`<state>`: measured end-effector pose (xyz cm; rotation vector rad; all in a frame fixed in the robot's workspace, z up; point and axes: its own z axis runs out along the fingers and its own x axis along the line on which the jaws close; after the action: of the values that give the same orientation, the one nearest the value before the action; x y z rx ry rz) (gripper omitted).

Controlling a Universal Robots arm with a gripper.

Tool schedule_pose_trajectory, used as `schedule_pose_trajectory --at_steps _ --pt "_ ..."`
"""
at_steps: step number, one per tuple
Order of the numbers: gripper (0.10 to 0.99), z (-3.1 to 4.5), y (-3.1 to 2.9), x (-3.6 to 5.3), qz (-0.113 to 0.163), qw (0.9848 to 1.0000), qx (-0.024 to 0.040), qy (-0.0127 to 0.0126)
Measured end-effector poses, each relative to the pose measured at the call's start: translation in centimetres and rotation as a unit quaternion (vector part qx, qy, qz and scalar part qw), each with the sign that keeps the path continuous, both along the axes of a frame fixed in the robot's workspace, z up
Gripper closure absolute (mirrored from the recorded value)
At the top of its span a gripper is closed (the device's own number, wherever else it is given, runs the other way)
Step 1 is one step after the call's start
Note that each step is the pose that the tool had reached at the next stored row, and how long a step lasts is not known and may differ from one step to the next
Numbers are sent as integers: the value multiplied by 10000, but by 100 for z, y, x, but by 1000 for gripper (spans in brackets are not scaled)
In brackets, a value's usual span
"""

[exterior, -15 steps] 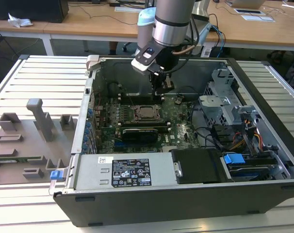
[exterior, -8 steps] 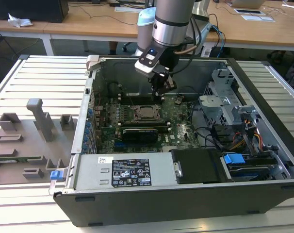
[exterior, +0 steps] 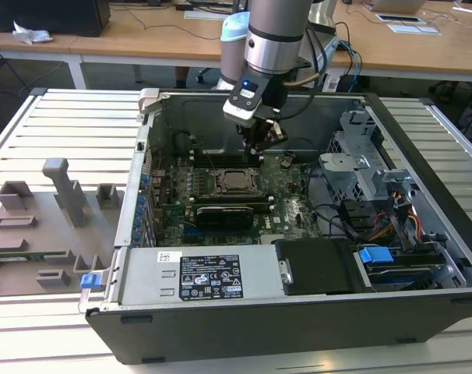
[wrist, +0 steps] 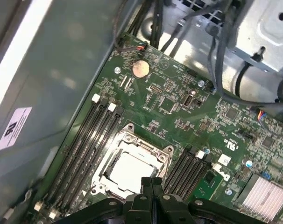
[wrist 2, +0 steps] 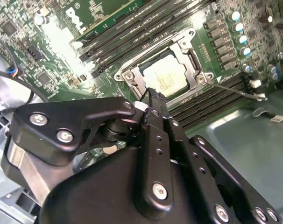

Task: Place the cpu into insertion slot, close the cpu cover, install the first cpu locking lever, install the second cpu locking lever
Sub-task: 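Install the first cpu locking lever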

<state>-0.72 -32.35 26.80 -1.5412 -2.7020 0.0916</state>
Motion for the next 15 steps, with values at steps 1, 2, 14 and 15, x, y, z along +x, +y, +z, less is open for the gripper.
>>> schedule_pose_trajectory --at_steps 1,2,14,15 --pt "976 0 0 0 157 9999 0 0" --pt "976 0 0 0 248 9997 0 0" --pt "976 0 0 0 1071 9942 0 0" --pt "976 0 0 0 1123 9937 0 0"
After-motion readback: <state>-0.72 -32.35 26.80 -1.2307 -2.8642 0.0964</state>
